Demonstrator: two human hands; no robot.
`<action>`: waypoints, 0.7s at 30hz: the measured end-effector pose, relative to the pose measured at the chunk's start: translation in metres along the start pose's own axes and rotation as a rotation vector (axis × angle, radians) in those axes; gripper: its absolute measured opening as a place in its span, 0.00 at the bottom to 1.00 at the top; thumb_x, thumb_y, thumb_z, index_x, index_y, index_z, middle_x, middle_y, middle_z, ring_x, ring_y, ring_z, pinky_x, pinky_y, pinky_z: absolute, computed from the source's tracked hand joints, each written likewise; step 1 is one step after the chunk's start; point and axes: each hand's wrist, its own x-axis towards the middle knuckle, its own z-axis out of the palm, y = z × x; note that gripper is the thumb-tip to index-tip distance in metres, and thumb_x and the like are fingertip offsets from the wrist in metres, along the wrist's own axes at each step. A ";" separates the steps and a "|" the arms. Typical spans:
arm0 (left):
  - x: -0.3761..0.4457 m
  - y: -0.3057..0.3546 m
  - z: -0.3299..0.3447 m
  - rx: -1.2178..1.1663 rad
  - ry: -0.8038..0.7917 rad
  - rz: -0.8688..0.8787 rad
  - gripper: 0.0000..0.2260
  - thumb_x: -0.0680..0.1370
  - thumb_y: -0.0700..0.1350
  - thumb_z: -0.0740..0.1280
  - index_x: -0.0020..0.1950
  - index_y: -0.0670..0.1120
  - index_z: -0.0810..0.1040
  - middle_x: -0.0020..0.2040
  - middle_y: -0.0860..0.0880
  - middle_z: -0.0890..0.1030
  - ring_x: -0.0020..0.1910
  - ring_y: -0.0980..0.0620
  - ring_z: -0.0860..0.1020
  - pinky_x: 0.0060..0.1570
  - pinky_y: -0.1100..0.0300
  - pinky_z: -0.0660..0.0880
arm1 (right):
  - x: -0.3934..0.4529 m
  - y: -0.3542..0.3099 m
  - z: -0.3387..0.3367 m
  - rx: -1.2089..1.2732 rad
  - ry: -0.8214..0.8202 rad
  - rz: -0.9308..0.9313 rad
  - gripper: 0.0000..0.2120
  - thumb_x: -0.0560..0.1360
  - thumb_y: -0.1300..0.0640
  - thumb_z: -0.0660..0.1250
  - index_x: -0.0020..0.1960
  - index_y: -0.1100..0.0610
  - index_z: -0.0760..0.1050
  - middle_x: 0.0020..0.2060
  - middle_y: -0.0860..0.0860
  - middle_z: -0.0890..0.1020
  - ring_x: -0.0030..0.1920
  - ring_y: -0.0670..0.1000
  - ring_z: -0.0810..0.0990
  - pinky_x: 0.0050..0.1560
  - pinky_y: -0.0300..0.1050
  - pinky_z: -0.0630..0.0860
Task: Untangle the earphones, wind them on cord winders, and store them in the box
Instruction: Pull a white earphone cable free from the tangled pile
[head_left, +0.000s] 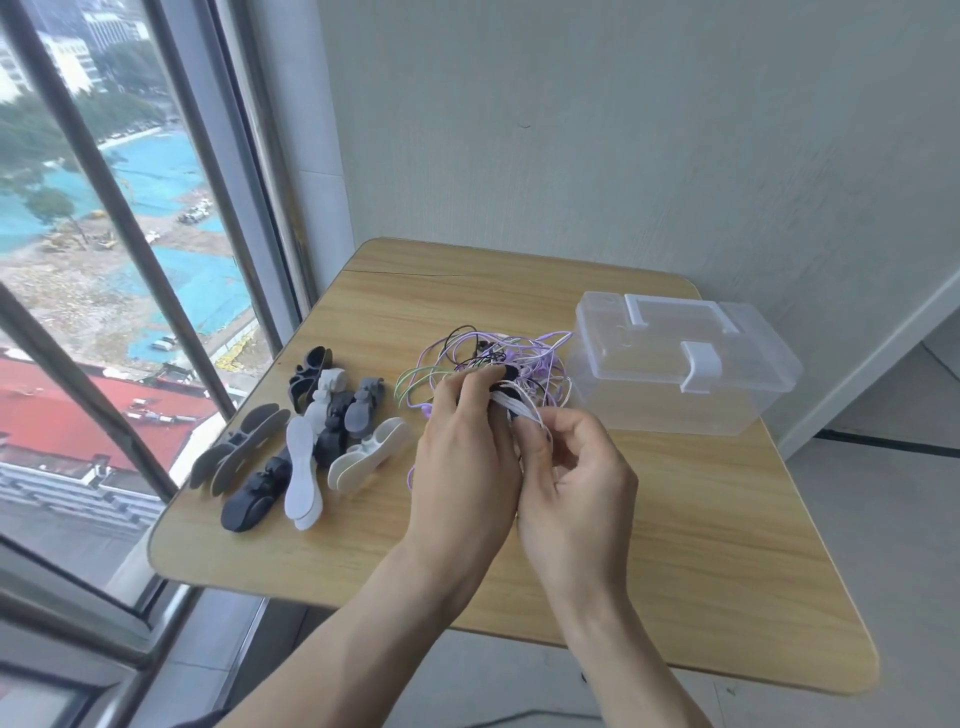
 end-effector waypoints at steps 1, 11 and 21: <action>0.000 0.000 0.000 -0.003 -0.006 -0.004 0.19 0.77 0.44 0.56 0.65 0.46 0.77 0.60 0.48 0.78 0.52 0.50 0.77 0.47 0.62 0.67 | 0.000 -0.001 0.000 0.025 0.000 0.007 0.04 0.79 0.59 0.69 0.45 0.51 0.79 0.34 0.46 0.84 0.35 0.47 0.83 0.36 0.41 0.77; 0.008 0.002 -0.017 -0.302 -0.213 -0.106 0.08 0.81 0.38 0.64 0.54 0.48 0.82 0.42 0.52 0.85 0.39 0.56 0.81 0.37 0.74 0.72 | 0.029 0.017 -0.019 0.133 -0.078 0.144 0.04 0.80 0.61 0.68 0.48 0.56 0.81 0.34 0.45 0.84 0.34 0.41 0.80 0.39 0.37 0.74; 0.014 -0.002 -0.014 -0.578 -0.198 -0.455 0.09 0.81 0.44 0.66 0.44 0.48 0.84 0.35 0.49 0.84 0.33 0.53 0.79 0.34 0.63 0.77 | 0.033 0.014 -0.028 -0.213 -0.286 0.056 0.10 0.81 0.59 0.62 0.49 0.53 0.81 0.38 0.51 0.81 0.41 0.57 0.80 0.45 0.54 0.79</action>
